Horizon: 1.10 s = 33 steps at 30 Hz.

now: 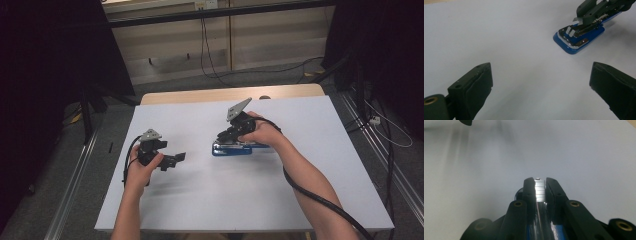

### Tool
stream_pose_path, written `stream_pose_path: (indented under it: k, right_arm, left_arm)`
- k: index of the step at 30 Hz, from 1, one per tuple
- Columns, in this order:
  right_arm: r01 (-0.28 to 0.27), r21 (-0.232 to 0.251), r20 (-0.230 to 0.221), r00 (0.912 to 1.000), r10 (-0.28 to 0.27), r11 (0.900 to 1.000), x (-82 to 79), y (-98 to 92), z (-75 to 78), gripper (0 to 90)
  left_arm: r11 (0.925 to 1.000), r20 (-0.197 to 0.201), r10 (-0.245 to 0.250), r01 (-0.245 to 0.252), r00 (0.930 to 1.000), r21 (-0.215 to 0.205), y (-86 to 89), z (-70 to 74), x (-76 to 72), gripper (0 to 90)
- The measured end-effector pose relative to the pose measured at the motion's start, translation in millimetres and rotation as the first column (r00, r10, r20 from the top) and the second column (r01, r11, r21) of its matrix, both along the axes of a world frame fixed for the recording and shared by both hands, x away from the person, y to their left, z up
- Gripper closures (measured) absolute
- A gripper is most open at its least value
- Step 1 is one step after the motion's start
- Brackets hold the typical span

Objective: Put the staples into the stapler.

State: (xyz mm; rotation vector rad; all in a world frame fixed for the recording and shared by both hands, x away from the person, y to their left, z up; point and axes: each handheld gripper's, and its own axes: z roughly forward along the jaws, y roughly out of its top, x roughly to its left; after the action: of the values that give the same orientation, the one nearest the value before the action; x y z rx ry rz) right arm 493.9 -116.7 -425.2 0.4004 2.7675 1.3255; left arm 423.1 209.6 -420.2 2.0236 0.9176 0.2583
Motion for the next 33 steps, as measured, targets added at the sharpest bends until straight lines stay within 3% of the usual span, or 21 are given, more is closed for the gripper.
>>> stream_pose_path:
  k: [33]
  right_arm:
    - [-0.032, -0.010, 0.023, 0.9992, 0.033, 0.999, -1.7, 1.6, -4.4, 79.1]
  left_arm:
    - [1.0000, -0.009, -0.003, 0.003, 1.0000, 0.001, 0.3, -0.9, 0.4, 4.9]
